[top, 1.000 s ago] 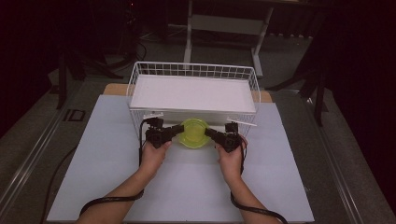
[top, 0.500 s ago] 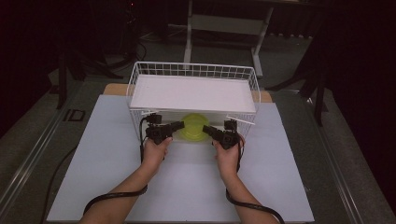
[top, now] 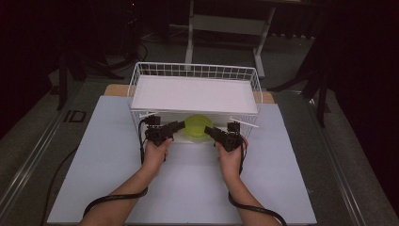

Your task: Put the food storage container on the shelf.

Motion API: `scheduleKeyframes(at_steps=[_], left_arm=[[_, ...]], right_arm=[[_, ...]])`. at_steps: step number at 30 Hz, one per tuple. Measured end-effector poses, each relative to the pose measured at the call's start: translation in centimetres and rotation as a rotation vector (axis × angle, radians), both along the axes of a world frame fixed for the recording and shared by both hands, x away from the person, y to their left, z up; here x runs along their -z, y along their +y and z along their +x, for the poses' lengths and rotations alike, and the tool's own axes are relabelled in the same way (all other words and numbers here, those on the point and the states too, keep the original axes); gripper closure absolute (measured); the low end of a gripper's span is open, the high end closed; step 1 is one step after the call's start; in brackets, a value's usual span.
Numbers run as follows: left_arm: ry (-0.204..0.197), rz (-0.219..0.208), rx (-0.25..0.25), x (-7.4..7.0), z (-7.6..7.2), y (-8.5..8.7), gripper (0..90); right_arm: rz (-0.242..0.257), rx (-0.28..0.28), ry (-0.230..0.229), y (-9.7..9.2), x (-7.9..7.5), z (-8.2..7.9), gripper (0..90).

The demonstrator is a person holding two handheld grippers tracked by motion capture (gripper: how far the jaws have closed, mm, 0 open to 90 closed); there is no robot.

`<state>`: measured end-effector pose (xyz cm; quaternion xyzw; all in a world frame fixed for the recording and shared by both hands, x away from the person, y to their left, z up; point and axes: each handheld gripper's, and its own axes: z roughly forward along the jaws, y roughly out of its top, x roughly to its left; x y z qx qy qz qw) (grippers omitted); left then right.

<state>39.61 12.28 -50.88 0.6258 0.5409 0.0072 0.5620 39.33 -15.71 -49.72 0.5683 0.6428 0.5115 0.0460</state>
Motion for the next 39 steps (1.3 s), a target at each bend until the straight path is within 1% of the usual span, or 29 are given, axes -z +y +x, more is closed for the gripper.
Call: scheduleKeyframes(at_steps=[1, 3, 4, 7, 8, 10, 11, 13, 14, 16, 17, 18, 19, 20, 21, 22, 23, 24, 25, 26, 28, 29, 30, 31, 33, 34, 35, 37, 39], left_arm=[[-0.002, 0.009, 0.012, 0.0, -0.2, -0.1, 54.7], [-0.001, -0.012, 0.009, -0.1, -0.5, -0.4, 51.4], [0.017, -0.033, -0.003, -0.2, -0.7, -0.7, 51.4], [-0.020, -0.016, 0.030, -0.1, -1.1, -0.8, 51.4], [-0.030, -0.006, 0.035, -0.2, -1.3, -0.8, 51.4], [-0.034, -0.009, 0.042, -0.2, -1.6, -0.8, 51.3], [-0.036, -0.008, 0.044, -0.2, -1.7, -0.7, 51.3], [-0.036, -0.017, 0.045, -0.2, -2.1, -0.6, 51.2], [-0.035, -0.014, 0.045, -0.3, -2.3, -0.5, 50.4], [-0.055, -0.019, 0.054, -0.5, -2.8, -0.3, 49.3], [-0.072, 0.000, 0.061, -0.6, -3.1, -0.1, 48.1], [-0.086, 0.002, 0.065, -0.7, -3.4, 0.0, 44.7], [-0.100, -0.002, 0.071, -0.9, -3.7, 0.2, 44.7], [-0.143, -0.006, 0.076, -1.1, -4.4, 0.6, 41.1], [-0.143, -0.006, 0.076, -1.1, -4.4, 0.6, 38.4], [-0.163, -0.006, 0.091, -1.2, -4.7, 0.9, 38.4], [-0.172, -0.003, 0.099, -1.3, -5.0, 1.1, 31.4], [-0.176, -0.002, 0.106, -1.3, -5.3, 1.3, 31.4], [-0.184, -0.006, 0.112, -1.4, -5.6, 1.4, 30.9], [-0.197, -0.006, 0.114, -1.4, -5.9, 1.6, 26.0], [-0.220, -0.007, 0.125, -1.5, -6.6, 1.9, 25.5], [-0.232, -0.005, 0.126, -1.6, -6.9, 2.0, 18.3], [-0.246, -0.002, 0.123, -1.7, -7.3, 2.1, 18.3], [-0.272, 0.005, 0.120, -1.6, -7.6, 2.3, 15.9], [-0.327, 0.047, 0.096, -1.5, -8.3, 2.5, 10.5], [-0.340, 0.056, 0.096, -1.5, -8.5, 2.6, 3.5], [-0.344, 0.054, 0.093, -1.4, -8.8, 2.8, 1.4], [-0.349, 0.083, 0.072, -1.2, -9.3, 3.2, 1.4], [-0.359, 0.087, 0.062, -1.1, -9.8, 3.4, 1.4]], right_arm=[[-0.006, 0.000, -0.002, -0.1, 0.0, 0.0, 54.1], [-0.024, -0.010, -0.006, -0.2, 0.0, 0.0, 51.1], [-0.036, -0.007, -0.010, -0.3, 0.0, 0.0, 50.4], [-0.044, 0.000, -0.022, -0.6, -0.1, -0.1, 49.5], [-0.064, 0.006, -0.044, -0.8, -0.2, -0.3, 49.2], [-0.087, -0.001, -0.065, -1.0, -0.4, -0.5, 48.3], [-0.087, -0.001, -0.065, -1.0, -0.4, -0.5, 48.3], [-0.109, -0.003, -0.081, -1.2, -0.9, -1.2, 48.3], [-0.110, 0.000, -0.089, -1.2, -1.0, -1.5, 48.5], [-0.108, -0.005, -0.094, -1.2, -1.1, -1.8, 50.2], [-0.116, -0.009, -0.093, -1.2, -1.2, -2.1, 51.1], [-0.130, -0.008, -0.101, -1.1, -1.3, -2.9, 56.2], [-0.130, -0.008, -0.101, -1.1, -1.3, -2.9, 56.2], [-0.139, -0.015, -0.101, -1.0, -1.3, -3.2, 60.1], [-0.139, -0.015, -0.101, -1.0, -1.3, -3.2, 60.1], [-0.157, -0.023, -0.099, -0.9, -1.1, -3.9, 68.5], [-0.171, -0.042, -0.085, -0.6, -0.9, -4.4, 77.1], [-0.171, -0.042, -0.085, -0.6, -0.9, -4.4, 77.1], [-0.177, -0.054, -0.079, -0.3, -0.8, -4.5, 81.2], [-0.185, -0.075, -0.066, 0.2, -0.4, -4.7, 89.0], [-0.192, -0.082, -0.061, 0.5, -0.3, -4.7, 89.8], [-0.193, -0.096, -0.051, 1.1, -0.1, -4.7, 90.0], [-0.193, -0.096, -0.051, 1.1, -0.1, -4.7, 90.0], [-0.190, -0.102, -0.047, 1.4, 0.1, -4.6, 90.0], [-0.191, -0.110, -0.041, 1.9, 0.3, -4.4, 90.0], [-0.189, -0.109, -0.037, 2.1, 0.4, -4.2, 90.0], [-0.185, -0.108, -0.033, 2.3, 0.5, -4.0, 90.0], [-0.183, -0.107, -0.020, 2.6, 0.8, -3.7, 90.0], [-0.184, -0.110, -0.012, 2.9, 1.1, -3.4, 90.0]])
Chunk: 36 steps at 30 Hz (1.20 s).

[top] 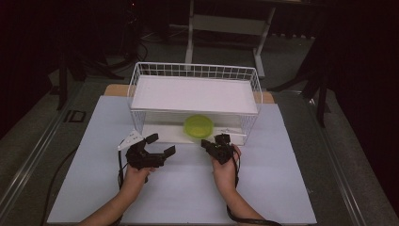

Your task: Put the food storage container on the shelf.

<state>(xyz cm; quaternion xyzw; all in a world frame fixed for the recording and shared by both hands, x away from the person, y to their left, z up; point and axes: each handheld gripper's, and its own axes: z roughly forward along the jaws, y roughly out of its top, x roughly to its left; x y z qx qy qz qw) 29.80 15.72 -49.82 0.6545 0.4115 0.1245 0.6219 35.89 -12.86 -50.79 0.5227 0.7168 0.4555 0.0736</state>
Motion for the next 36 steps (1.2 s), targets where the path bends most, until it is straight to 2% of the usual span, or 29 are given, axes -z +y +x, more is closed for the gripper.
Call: scheduleKeyframes(at_steps=[2, 4, 6, 9, 13, 22, 24, 27, 29, 36], left_arm=[[-0.016, 0.015, -0.002, 0.1, -0.6, 0.1, 1.5], [-0.051, 0.026, -0.008, 0.3, -1.1, 0.1, 1.5], [-0.064, 0.035, -0.005, 0.5, -1.5, -0.1, 1.5], [-0.061, 0.036, 0.011, 0.6, -1.7, -0.4, 1.5], [-0.076, 0.041, 0.019, 0.4, -2.0, -0.6, 1.5], [-0.084, 0.042, 0.034, 0.2, -2.3, -0.9, 1.5], [-0.081, 0.039, 0.039, 0.3, -2.2, -1.0, 1.5], [-0.078, 0.036, 0.038, 0.3, -2.1, -1.1, 1.5], [-0.079, 0.036, 0.037, 0.3, -2.1, -1.1, 1.5], [-0.086, 0.049, 0.060, 0.0, -2.1, -1.3, 1.5]], right_arm=[[0.010, 0.001, 0.011, 0.2, 0.3, 0.3, 90.0], [-0.003, 0.003, 0.011, 0.4, 0.5, 0.6, 90.0], [-0.006, 0.006, 0.011, 0.6, 0.5, 0.7, 90.0], [-0.007, 0.012, 0.010, 1.1, 0.5, 1.4, 90.0], [-0.007, 0.034, 0.013, 1.4, 0.5, 2.2, 90.0], [0.014, 0.080, 0.041, 0.8, 0.3, 3.5, 90.0], [0.010, 0.081, 0.024, 0.6, 0.2, 3.6, 90.0], [0.003, 0.077, 0.021, 0.5, -0.1, 3.4, 90.0], [-0.014, 0.061, -0.002, 0.6, -0.3, 3.0, 89.9], [-0.028, 0.009, -0.030, 0.8, -1.2, 1.3, 85.5]])
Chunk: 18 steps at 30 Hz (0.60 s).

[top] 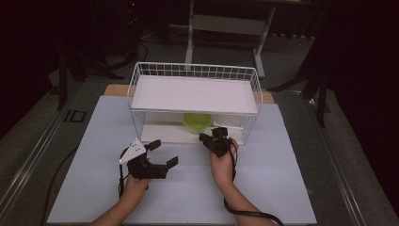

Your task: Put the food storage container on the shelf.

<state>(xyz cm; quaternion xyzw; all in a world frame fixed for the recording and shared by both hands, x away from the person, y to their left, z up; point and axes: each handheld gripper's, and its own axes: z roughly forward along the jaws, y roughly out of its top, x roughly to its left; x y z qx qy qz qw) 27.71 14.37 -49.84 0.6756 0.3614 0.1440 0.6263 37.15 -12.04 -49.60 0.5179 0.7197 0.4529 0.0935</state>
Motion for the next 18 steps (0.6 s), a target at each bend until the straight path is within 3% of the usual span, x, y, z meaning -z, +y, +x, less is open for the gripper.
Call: scheduleKeyframes(at_steps=[6, 10, 15, 18], left_arm=[[0.004, 0.013, 0.021, -0.2, -0.1, 0.0, 1.5], [-0.033, 0.047, 0.043, -0.6, -0.4, -0.1, 1.5], [-0.060, 0.070, 0.073, -1.1, -0.7, 0.1, 1.5], [-0.073, 0.087, 0.086, -1.4, -1.0, 0.3, 1.5]], right_arm=[[-0.021, -0.043, -0.021, -0.1, -0.5, -1.6, 82.0], [-0.047, -0.073, -0.054, -0.1, -0.7, -2.7, 78.0], [-0.056, -0.109, -0.083, -0.1, -1.2, -3.9, 64.7], [-0.046, -0.125, -0.098, 0.1, -1.3, -4.5, 50.4]])
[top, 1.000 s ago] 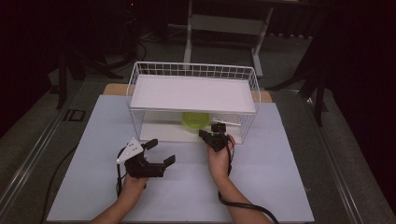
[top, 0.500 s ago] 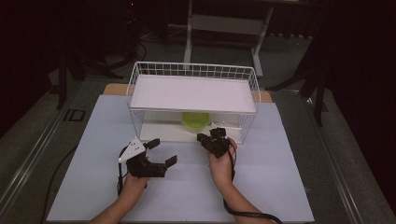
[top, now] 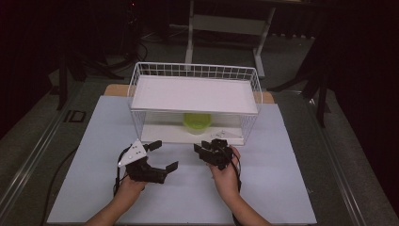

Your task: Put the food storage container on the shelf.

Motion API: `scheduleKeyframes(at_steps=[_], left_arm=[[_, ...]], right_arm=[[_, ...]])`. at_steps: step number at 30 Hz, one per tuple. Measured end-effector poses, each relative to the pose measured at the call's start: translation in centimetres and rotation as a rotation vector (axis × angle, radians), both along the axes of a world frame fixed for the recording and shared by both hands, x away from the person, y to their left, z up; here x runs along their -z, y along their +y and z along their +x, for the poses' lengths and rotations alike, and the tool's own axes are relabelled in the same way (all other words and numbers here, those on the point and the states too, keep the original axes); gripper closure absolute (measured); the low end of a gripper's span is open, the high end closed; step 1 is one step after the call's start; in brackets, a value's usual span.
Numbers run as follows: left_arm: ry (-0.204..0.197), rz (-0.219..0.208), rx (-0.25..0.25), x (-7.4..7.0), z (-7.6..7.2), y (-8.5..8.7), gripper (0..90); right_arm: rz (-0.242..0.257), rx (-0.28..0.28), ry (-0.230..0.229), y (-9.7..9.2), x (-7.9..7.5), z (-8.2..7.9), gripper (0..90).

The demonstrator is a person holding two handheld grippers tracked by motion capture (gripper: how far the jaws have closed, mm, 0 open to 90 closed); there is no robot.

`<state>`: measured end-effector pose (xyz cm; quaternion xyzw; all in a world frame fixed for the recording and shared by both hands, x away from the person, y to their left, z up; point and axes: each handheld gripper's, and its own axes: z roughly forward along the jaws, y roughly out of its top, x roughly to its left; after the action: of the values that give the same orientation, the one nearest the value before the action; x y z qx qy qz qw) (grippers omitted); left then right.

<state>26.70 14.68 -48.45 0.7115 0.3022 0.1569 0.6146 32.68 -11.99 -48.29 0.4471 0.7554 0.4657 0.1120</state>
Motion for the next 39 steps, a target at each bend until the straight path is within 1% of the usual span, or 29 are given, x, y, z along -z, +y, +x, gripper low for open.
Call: scheduleKeyframes(at_steps=[1, 2, 4, 5, 6, 7, 8, 9, 10, 12, 13, 15, 22, 24, 26, 28, 30, 33, 37, 39], left_arm=[[-0.001, 0.002, 0.008, -0.1, -0.1, 0.1, 1.5], [-0.003, 0.004, 0.006, -0.2, -0.2, 0.1, 1.5], [-0.004, 0.004, 0.016, -0.3, -0.4, 0.2, 1.5], [-0.006, 0.012, 0.019, -0.4, -0.5, 0.2, 1.5], [-0.006, 0.012, 0.019, -0.4, -0.5, 0.2, 1.5], [-0.006, 0.010, 0.027, -0.5, -0.7, 0.3, 1.5], [-0.003, 0.016, 0.030, -0.5, -0.8, 0.3, 1.5], [-0.002, 0.018, 0.033, -0.6, -0.9, 0.4, 1.5], [0.000, 0.020, 0.036, -0.6, -0.9, 0.5, 1.5], [0.006, 0.023, 0.044, -0.6, -1.0, 0.7, 1.5], [0.008, 0.025, 0.047, -0.6, -1.1, 0.8, 1.5], [0.010, 0.031, 0.046, -0.6, -1.2, 1.1, 1.5], [0.017, 0.041, 0.042, -0.5, -1.7, 2.4, 1.5], [0.022, 0.045, 0.039, -0.4, -1.9, 2.8, 1.5], [0.026, 0.046, 0.036, -0.3, -2.1, 3.1, 1.5], [0.029, 0.048, 0.031, -0.1, -2.3, 3.5, 1.5], [0.037, 0.058, 0.029, 0.1, -2.5, 3.8, 1.5], [0.044, 0.067, 0.022, 0.3, -2.8, 4.4, 1.5], [0.058, 0.066, 0.015, 0.9, -3.0, 4.8, 1.5], [0.059, 0.063, 0.016, 1.0, -3.1, 4.9, 1.5]], right_arm=[[0.007, -0.004, -0.003, 0.0, -0.1, -0.2, 48.3], [0.012, -0.014, -0.011, 0.0, -0.2, -0.5, 42.1], [0.019, -0.021, -0.021, -0.1, -0.3, -0.7, 37.8], [0.023, -0.026, -0.021, -0.2, -0.4, -0.9, 33.5], [0.023, -0.026, -0.021, -0.2, -0.4, -0.9, 33.5], [0.024, -0.044, -0.022, -0.2, -0.4, -1.0, 27.9], [0.003, -0.056, -0.036, -0.4, -0.5, -1.4, 22.1], [0.000, -0.076, -0.048, -0.5, -0.4, -1.6, 18.4], [-0.007, -0.080, -0.057, -0.7, -0.4, -1.9, 17.8], [-0.007, -0.084, -0.060, -0.8, -0.4, -2.1, 17.7], [-0.024, -0.098, -0.066, -1.1, -0.4, -2.5, 14.6], [-0.029, -0.111, -0.078, -1.6, -0.5, -3.0, 14.4], [-0.058, -0.107, -0.117, -3.3, -1.2, -4.9, 14.8], [-0.048, -0.110, -0.117, -3.9, -1.4, -5.4, 14.8], [-0.053, -0.107, -0.124, -4.4, -1.5, -5.9, 14.8], [-0.051, -0.112, -0.121, -4.9, -1.6, -6.3, 14.9], [-0.059, -0.113, -0.131, -5.3, -1.7, -6.7, 14.9], [-0.060, -0.109, -0.132, -6.1, -1.8, -7.2, 14.8], [-0.058, -0.098, -0.129, -7.3, -1.5, -7.6, 14.8], [-0.058, -0.093, -0.126, -7.8, -1.3, -7.9, 14.8]])
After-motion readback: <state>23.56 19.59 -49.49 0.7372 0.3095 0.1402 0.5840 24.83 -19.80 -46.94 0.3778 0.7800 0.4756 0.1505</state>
